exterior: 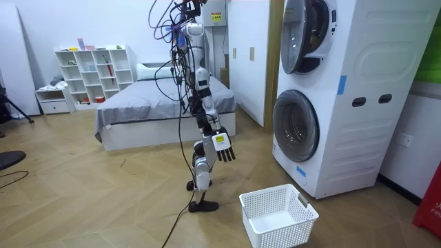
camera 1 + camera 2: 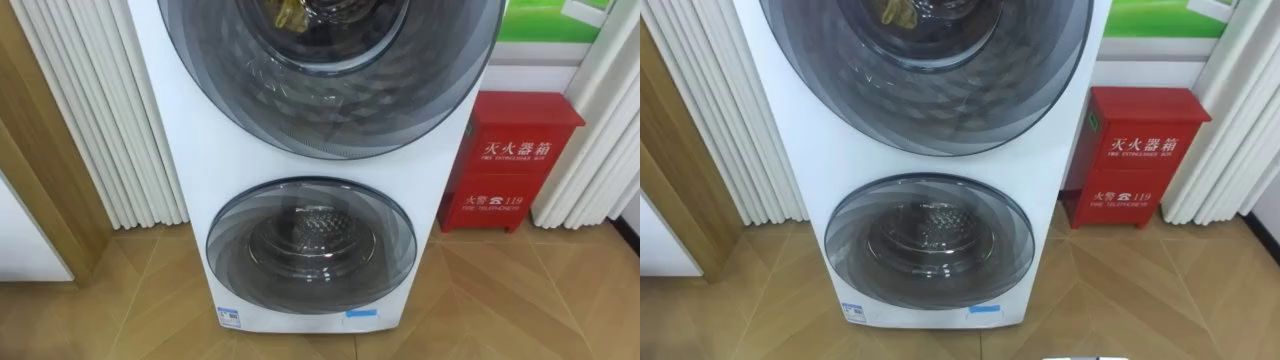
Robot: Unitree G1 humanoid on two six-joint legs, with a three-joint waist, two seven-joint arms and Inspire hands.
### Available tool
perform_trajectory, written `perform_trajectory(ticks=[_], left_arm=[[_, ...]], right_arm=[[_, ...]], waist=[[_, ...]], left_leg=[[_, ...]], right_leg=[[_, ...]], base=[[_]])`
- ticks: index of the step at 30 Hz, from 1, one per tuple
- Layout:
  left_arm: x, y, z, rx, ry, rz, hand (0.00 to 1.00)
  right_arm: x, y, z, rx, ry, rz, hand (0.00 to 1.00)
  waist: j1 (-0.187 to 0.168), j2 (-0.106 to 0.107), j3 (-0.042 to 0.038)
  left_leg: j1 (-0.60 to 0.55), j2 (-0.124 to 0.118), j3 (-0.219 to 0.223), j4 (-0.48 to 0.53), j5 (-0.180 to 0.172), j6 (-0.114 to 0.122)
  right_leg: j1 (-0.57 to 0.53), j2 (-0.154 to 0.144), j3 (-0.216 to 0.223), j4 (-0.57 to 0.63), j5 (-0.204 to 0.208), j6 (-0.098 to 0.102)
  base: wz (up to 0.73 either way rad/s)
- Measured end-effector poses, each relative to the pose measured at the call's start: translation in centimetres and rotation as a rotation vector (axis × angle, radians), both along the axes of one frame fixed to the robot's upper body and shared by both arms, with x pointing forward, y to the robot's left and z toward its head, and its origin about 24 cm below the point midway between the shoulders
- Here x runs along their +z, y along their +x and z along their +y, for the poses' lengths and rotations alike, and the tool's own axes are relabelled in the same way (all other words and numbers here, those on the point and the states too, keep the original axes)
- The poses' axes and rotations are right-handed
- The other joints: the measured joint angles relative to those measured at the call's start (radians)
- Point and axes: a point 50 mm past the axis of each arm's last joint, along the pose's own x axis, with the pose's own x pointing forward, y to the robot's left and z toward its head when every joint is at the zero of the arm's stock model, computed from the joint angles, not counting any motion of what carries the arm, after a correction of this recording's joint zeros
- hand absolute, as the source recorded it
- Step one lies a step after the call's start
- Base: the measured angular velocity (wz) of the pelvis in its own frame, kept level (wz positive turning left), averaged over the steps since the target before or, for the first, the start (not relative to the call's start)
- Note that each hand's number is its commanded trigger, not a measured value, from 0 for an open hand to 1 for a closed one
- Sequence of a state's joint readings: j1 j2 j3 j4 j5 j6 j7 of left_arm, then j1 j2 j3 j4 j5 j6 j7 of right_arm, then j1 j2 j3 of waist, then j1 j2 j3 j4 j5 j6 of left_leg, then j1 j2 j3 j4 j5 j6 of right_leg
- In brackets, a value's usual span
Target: Pick clothes from washing machine
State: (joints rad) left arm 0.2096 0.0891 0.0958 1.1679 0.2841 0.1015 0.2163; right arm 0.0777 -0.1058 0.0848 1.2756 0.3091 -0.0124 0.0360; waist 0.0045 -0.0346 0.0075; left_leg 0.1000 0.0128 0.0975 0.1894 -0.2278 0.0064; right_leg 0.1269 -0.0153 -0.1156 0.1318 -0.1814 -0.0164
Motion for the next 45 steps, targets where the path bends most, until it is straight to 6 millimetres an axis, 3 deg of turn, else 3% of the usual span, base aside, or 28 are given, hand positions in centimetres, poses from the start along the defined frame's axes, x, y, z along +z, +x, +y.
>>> perform_trajectory(ticks=[6, 22, 26, 29, 31, 32, 35, 38, 41, 45], left_arm=[[0.0, -0.2, 0.0, 0.018, 0.009, 0.001, 0.0], [0.0, -0.1, 0.0, 0.151, -0.029, -0.036, 0.0], [0.1, 0.5, 0.1, 0.157, -0.042, -0.076, 0.0], [0.1, 1.2, 0.4, 0.163, -0.056, -0.106, 0.0], [0.3, 2.1, 0.8, 0.165, -0.049, -0.149, 0.0], [0.4, 2.2, 0.8, 0.167, -0.048, -0.158, 0.0], [0.5, 2.7, 1.4, 0.162, -0.048, -0.171, 0.0], [0.6, 2.8, 1.7, 0.161, -0.044, -0.173, 0.0], [0.6, 2.9, 1.8, 0.149, -0.039, -0.166, 0.0], [0.8, 2.8, 2.2, 0.129, -0.028, -0.159, 0.0]], right_arm=[[0.0, -0.1, 0.0, 0.0, 0.001, 0.004, 0.0], [0.0, 0.1, 0.0, -0.088, 0.032, 0.001, 0.0], [0.3, 1.9, -0.3, -0.111, 0.03, -0.05, 0.0], [1.5, 6.2, -1.1, -0.185, 0.019, -0.199, 0.0], [3.4, 10.2, -2.2, -0.221, -0.009, -0.348, 0.0], [4.0, 11.2, -2.5, -0.223, -0.014, -0.393, 0.0], [9.4, 17.9, -3.6, -0.239, -0.05, -0.699, 0.0], [13.6, 21.0, -4.5, -0.235, -0.093, -0.884, 0.0], [19.4, 24.3, -4.5, -0.172, -0.153, -1.112, 0.0], [23.6, 26.2, -4.5, -0.155, -0.185, -1.253, 0.0]], waist=[[0.0, 0.0, -0.003], [0.001, 0.002, -0.0014], [0.004, -0.001, 0.0025], [0.003, 0.002, 0.0059], [0.006, -0.001, 0.0049], [0.008, -0.002, 0.0049], [0.001, -0.014, 0.0016], [0.018, -0.026, -0.0055], [0.037, -0.042, -0.0114], [0.046, -0.058, -0.0037]], left_leg=[[0.0, 0.0, 0.001, 0.0, 0.0, 0.0], [-0.002, -0.001, -0.01, 0.004, 0.0, 0.0], [-0.002, -0.003, -0.018, 0.009, 0.0, 0.0], [-0.002, -0.004, -0.017, 0.009, 0.001, 0.002], [0.0, -0.004, -0.016, 0.009, 0.002, 0.003], [-0.001, -0.004, -0.016, 0.009, 0.002, 0.003], [-0.003, -0.004, -0.017, 0.008, 0.002, 0.003], [0.001, -0.003, -0.016, 0.003, 0.002, 0.003], [0.001, -0.001, -0.018, -0.003, 0.002, 0.003], [-0.001, -0.004, -0.027, -0.004, 0.002, 0.003]], right_leg=[[0.0, 0.0, 0.0, 0.0, 0.0, 0.0], [0.001, 0.0, -0.001, 0.001, 0.0, 0.0], [-0.001, -0.002, -0.005, 0.004, 0.0, 0.0], [-0.006, -0.003, -0.005, 0.007, 0.0, 0.001], [-0.006, -0.003, -0.004, 0.009, 0.0, 0.001], [-0.006, -0.002, -0.006, 0.009, 0.0, 0.001], [-0.007, -0.002, -0.011, 0.009, 0.0, 0.0], [-0.007, -0.001, -0.008, 0.011, 0.0, 0.0], [-0.019, 0.0, -0.009, 0.021, 0.001, 0.0], [-0.012, -0.002, -0.017, 0.02, 0.001, 0.0]], base=[[0.0], [0.0], [0.02], [-0.03], [0.0], [0.0], [0.01], [0.0], [-0.09], [0.05]])
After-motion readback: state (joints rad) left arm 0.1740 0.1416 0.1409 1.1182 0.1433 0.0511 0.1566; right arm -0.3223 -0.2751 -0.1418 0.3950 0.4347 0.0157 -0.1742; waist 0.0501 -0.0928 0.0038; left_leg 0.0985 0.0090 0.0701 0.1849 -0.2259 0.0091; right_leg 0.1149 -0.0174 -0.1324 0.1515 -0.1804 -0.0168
